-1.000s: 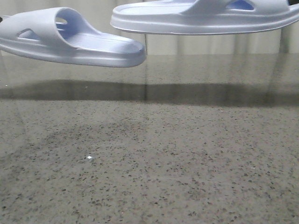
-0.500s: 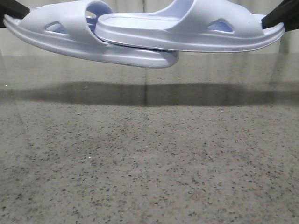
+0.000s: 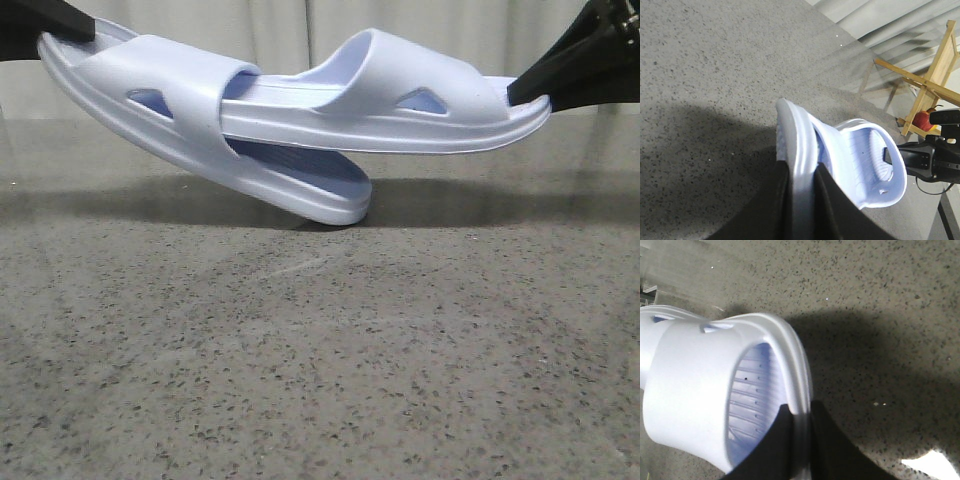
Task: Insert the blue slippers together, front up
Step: 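Stack the right gripper's slipper onto the left gripper's slipper, soles together, then lower the stacked slippers to the table and open both grippers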
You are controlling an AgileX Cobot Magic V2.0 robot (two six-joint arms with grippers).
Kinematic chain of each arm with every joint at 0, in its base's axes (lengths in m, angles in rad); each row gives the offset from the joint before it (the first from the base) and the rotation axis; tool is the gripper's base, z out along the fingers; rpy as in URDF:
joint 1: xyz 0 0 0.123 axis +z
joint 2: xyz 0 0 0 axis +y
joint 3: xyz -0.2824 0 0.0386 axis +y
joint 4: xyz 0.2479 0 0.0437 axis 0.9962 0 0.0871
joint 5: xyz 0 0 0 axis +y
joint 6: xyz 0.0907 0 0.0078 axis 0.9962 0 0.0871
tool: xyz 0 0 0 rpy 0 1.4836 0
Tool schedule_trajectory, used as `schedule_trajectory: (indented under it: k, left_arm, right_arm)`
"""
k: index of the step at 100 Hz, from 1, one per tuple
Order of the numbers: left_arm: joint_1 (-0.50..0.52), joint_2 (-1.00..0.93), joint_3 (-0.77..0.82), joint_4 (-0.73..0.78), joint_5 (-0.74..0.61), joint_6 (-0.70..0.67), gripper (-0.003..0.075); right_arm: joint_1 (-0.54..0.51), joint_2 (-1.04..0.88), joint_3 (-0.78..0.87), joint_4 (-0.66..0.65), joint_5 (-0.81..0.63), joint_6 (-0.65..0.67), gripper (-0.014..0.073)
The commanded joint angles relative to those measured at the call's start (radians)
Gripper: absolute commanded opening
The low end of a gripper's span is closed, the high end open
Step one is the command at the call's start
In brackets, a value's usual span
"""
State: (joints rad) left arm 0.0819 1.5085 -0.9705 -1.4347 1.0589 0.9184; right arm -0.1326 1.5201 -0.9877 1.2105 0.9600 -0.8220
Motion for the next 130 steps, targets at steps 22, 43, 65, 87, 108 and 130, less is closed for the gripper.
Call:
schedule_trajectory:
  k: [22,43,65,87,108,130]
  left_arm:
    - [-0.066,-0.029,-0.027,-0.084,0.065,-0.001,0.0015]
    - [-0.095,0.009,-0.027,-0.084,0.065,0.010,0.0015]
    - [-0.095,0.007,-0.027,-0.086,0.067,0.026,0.0015]
    - [-0.067,0.005,-0.027,-0.083,0.067,0.028,0.0015]
    - [-0.027,0.003,-0.027,-0.066,0.065,0.028,0.0015]
    - [-0.084,0.003,-0.023,-0.046,-0.017,0.028,0.0015]
  right_arm:
    - [0.106,0.045,-0.070,0.132,0.039,-0.049,-0.0106]
    - [0.185,0.102,-0.152,0.136,0.030,-0.049,-0.0106]
    - [0.177,0.111,-0.169,0.120,0.035,-0.051,-0.0081]
    - [0.111,0.111,-0.169,0.099,0.116,-0.051,0.0154]
    - [-0.021,0.111,-0.169,0.099,0.289,-0.051,0.0178]
    - [-0.110,0.097,-0.169,0.093,0.350,-0.051,0.0178]
